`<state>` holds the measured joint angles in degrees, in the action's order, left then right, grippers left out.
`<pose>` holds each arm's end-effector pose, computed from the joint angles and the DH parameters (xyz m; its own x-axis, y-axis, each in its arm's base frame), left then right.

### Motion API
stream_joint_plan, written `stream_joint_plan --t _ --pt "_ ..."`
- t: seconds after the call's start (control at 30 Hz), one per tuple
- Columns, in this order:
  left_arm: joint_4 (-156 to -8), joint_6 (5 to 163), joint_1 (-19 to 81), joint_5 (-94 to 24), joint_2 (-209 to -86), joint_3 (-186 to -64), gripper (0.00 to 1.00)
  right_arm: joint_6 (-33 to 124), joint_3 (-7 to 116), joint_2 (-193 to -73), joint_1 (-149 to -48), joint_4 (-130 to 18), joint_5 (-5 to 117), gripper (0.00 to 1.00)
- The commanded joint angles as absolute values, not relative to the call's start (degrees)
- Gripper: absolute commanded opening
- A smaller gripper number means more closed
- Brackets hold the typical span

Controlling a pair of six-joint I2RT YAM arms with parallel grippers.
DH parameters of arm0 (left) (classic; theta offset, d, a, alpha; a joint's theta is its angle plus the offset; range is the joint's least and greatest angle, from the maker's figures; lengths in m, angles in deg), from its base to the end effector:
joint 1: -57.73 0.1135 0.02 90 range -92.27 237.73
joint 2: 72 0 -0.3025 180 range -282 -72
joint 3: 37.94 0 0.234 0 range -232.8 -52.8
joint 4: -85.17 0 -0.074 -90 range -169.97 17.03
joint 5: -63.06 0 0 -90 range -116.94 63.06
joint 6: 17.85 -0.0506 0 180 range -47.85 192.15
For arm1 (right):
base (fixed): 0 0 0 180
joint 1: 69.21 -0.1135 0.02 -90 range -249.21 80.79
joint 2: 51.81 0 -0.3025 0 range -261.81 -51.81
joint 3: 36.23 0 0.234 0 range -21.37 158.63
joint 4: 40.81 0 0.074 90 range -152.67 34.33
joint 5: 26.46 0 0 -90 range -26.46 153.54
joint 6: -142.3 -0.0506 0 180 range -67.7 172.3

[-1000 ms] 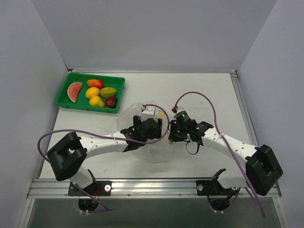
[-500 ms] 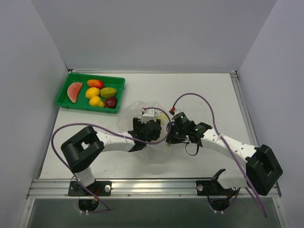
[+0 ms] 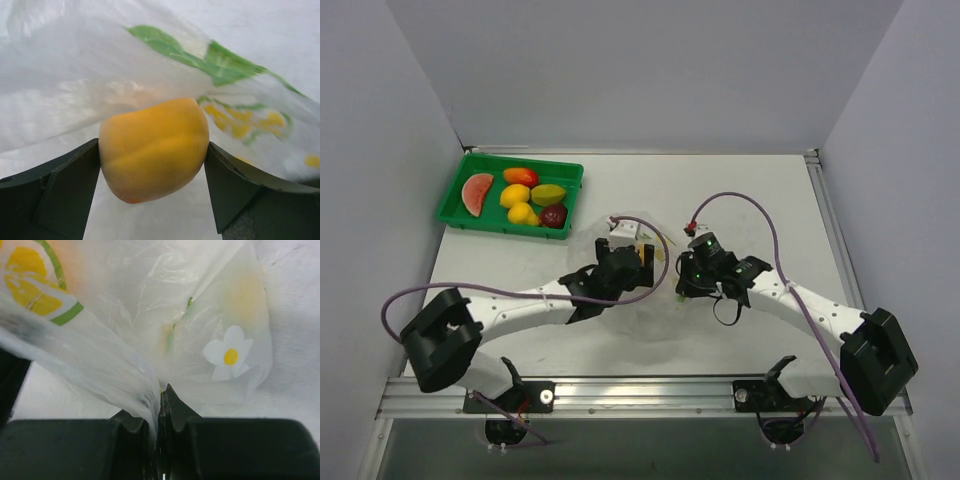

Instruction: Untie the knot of the plastic bag and take out the fruit

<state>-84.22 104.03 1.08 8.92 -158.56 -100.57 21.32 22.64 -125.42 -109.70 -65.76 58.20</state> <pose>0.1954 -0.2430 0.2553 -0.4821 -0.0460 -0.8749 0.1850 0.9708 -0.1530 0.1921 0.1702 0.2647 -0.7772 0.0103 -0.6291 -0.3510 0.8228 0.4471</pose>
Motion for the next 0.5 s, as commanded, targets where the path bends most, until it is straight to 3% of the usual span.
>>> stream_joint_plan --t 0.0,0.2,0.47 --pt "-83.4 99.5 1.04 -4.85 -151.02 -99.83 0.41 22.42 22.75 -122.66 -106.57 -66.66 60.56 0.0" --pt "-75.59 94.39 1.04 -24.79 -142.77 -101.05 0.43 23.56 23.1 -122.74 -101.65 -68.85 62.4 0.0" --pt "-62.75 92.72 8.93 -29.84 -135.55 -112.46 0.43 24.35 21.78 -123.8 -95.93 -72.2 63.37 0.0"
